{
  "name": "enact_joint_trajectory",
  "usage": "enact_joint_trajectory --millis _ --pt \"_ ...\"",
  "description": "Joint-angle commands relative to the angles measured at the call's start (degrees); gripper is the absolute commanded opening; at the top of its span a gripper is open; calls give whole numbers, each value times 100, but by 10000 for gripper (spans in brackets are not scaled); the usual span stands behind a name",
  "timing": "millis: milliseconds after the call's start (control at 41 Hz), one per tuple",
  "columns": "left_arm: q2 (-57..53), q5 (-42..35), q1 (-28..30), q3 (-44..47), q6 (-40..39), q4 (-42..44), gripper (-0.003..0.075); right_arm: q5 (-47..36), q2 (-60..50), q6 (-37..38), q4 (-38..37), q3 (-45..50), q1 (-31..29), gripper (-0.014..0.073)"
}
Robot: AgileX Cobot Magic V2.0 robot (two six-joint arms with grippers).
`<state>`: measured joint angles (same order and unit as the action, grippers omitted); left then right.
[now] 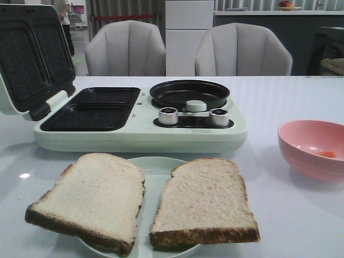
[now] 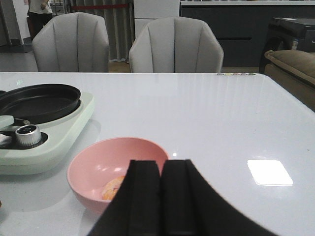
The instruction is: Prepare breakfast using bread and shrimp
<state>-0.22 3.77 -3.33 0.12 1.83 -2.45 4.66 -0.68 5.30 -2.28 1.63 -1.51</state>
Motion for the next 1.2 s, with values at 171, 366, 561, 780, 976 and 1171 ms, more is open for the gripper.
enact_joint_trajectory --millis 171,366,561,780,976,1171 --pt "-94 -505 -31 172 -30 -32 101 -524 -108 -32 -48 -99 -2 36" --pt "-94 -505 -31 172 -30 -32 102 -524 -108 -32 -48 -99 -2 36" --pt "-94 -611 -31 172 41 136 101 -524 -108 -32 -48 -99 -2 36" --pt "-94 -938 -31 172 52 314 101 -524 -108 -32 -48 -99 -2 36" --pt "-94 -1411 -31 96 52 15 101 -896 -108 -32 -52 -170 -2 36" --pt "-74 -954 -31 -949 52 -39 101 -367 -34 -28 -53 -1316 -2 36"
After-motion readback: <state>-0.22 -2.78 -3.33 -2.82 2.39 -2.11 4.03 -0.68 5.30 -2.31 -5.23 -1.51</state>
